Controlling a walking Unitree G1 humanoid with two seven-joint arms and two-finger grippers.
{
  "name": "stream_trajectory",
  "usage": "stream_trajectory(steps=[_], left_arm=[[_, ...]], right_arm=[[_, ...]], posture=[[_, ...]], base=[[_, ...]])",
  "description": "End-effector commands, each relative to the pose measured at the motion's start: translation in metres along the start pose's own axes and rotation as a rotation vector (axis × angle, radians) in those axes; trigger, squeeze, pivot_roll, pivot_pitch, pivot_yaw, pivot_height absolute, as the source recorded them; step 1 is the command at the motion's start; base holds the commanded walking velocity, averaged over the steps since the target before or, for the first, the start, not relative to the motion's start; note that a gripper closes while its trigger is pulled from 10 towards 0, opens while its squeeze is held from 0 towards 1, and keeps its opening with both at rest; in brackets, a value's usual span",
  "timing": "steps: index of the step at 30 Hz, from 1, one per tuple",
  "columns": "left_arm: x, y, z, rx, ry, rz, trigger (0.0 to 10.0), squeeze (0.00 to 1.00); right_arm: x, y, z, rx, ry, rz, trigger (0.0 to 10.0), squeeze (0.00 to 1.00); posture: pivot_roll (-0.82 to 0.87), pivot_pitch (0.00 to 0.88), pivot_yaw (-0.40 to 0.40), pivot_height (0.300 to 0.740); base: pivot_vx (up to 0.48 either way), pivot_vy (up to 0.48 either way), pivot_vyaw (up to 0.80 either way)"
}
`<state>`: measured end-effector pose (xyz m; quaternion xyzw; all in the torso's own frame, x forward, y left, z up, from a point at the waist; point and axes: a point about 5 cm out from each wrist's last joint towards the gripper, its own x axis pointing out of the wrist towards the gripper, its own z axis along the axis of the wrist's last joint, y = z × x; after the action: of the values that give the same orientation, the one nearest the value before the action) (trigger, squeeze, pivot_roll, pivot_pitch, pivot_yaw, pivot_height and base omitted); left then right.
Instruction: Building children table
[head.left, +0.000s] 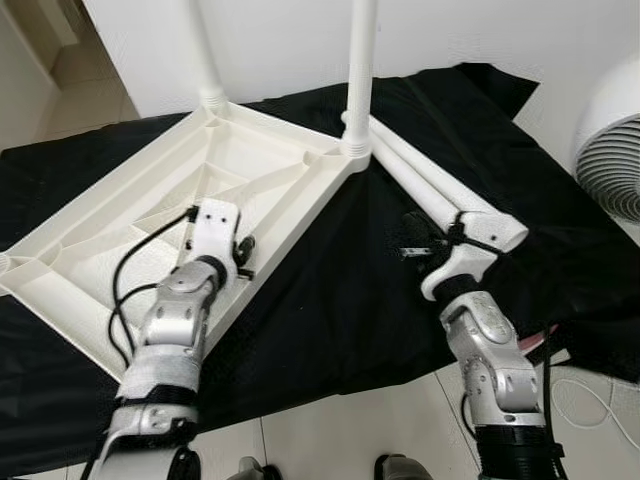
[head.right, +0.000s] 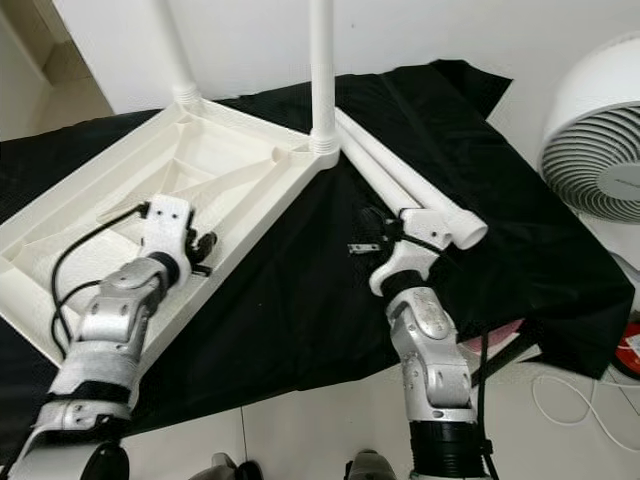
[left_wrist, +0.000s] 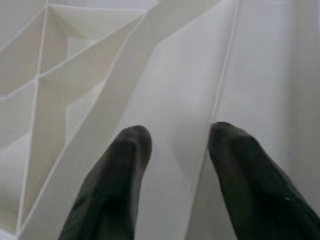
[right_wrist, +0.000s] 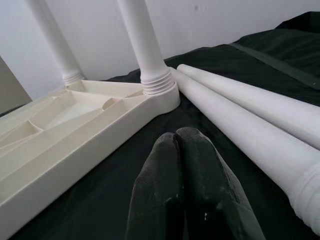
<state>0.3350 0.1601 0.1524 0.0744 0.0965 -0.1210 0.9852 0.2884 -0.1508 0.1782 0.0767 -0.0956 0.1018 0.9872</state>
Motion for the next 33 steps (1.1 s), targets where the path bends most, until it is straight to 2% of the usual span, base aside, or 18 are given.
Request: stream_trajectory(steps=[1,6,11,15,17,18,19,20,21,23,28,31,33], left_arm=[[-0.011,0.011,0.009,0.054,-0.051,-0.074,10.0,0.00],[-0.013,0.014,0.012,0.070,-0.057,-0.085,10.0,0.00],[-0.021,0.029,0.022,0.090,-0.090,-0.109,10.0,0.00],[-0.023,0.032,0.022,0.091,-0.100,-0.079,10.0,0.00],[-0.026,0.041,0.021,0.124,-0.087,-0.072,10.0,0.00],[-0.029,0.052,0.018,0.156,-0.056,-0.060,10.0,0.00],[-0.029,0.052,0.018,0.156,-0.056,-0.060,10.0,0.00],[-0.035,0.069,0.013,0.216,-0.005,-0.050,10.0,0.00],[-0.035,0.069,0.013,0.216,-0.005,-0.050,10.0,0.00],[-0.044,0.082,0.007,0.299,0.045,-0.057,10.0,0.00],[-0.050,0.094,0.003,0.349,0.086,-0.049,10.0,0.00],[-0.066,0.116,-0.005,0.444,0.174,-0.069,10.0,0.00],[-0.070,0.122,-0.007,0.457,0.198,-0.075,10.0,0.00]], right_arm=[[0.001,0.005,-0.002,0.010,-0.002,0.017,10.0,0.00],[0.001,0.006,-0.002,0.011,-0.001,0.020,10.0,0.00],[0.002,0.007,-0.002,0.010,0.002,0.036,10.0,0.00],[0.002,0.007,-0.002,0.009,0.003,0.038,10.0,0.00],[0.002,0.008,-0.002,0.008,0.004,0.041,10.0,0.00],[0.002,0.008,-0.002,0.007,0.004,0.043,10.0,0.00],[0.002,0.008,-0.002,0.007,0.004,0.043,10.0,0.00],[0.002,0.007,-0.002,0.005,0.004,0.046,10.0,0.00],[0.002,0.007,-0.002,0.005,0.004,0.046,10.0,0.00],[0.002,0.007,-0.002,0.000,0.007,0.045,10.0,0.00],[0.002,0.006,-0.003,-0.002,0.009,0.044,10.0,0.00],[0.001,0.005,-0.003,-0.005,0.011,0.040,10.0,0.00],[0.001,0.004,-0.003,-0.005,0.012,0.040,10.0,0.00]], posture=[[-0.15,0.088,0.108,0.740],[-0.15,0.088,0.108,0.740],[-0.14,0.084,0.093,0.740],[-0.14,0.084,0.093,0.740],[-0.14,0.084,0.091,0.740],[-0.14,0.086,0.090,0.740],[-0.14,0.086,0.090,0.740],[-0.14,0.090,0.090,0.740],[-0.14,0.090,0.090,0.740],[-0.14,0.090,0.090,0.740],[-0.14,0.095,0.091,0.740],[-0.13,0.103,0.093,0.740],[-0.13,0.104,0.091,0.740]], base=[[0.000,0.000,0.00],[0.000,0.000,0.00],[0.000,0.000,0.00],[0.000,0.000,0.00],[0.000,0.000,0.00],[0.000,0.000,0.00],[0.000,0.000,0.00],[0.000,0.000,0.00],[0.000,0.000,0.00],[0.000,0.000,0.00],[0.000,0.000,0.00],[0.000,0.000,0.00],[0.000,0.000,0.00]])
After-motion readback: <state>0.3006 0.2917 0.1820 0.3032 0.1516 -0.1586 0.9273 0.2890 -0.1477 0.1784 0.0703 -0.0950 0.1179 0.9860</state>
